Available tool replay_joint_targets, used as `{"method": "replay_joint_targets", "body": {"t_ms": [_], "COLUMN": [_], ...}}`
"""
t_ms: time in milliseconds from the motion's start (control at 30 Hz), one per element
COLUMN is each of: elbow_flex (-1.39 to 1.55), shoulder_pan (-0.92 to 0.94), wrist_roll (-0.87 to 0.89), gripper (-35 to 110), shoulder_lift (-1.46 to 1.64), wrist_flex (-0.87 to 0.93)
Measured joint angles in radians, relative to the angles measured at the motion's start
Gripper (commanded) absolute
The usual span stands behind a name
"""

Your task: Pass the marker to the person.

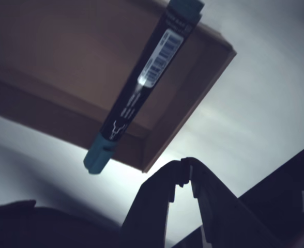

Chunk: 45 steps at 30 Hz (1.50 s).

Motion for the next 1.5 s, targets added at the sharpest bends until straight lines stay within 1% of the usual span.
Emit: {"method": "replay_joint_targets", "body": {"t_ms": [233,600,833,967,1100,1167,1233,1267,1333,1500], "elbow_flex": [0.000,0.015,0.014,0.014,0.014,0.014,0.014,0.014,0.014,0.014], "shoulder_pan": [0.009,0.046,0.127,0.186,0.202,0.210,0.222,0.224,0.219,0.209], "wrist_roll": [0.000,0.031,0.060,0.072,0.074,0.083,0.089,0.094,0.109,0.120], "gripper": [-5,-5,-5,-3,-2,0,12,14,12,15], "shoulder_lift": [-0.025,-0.077,-0.081,-0.103,-0.104,-0.104,-0.107,-0.107,-0.114,-0.114], "wrist_flex": [0.040,0.046,0.044,0.008,-0.018,-0.026,-0.028,-0.028,-0.028,-0.025]}}
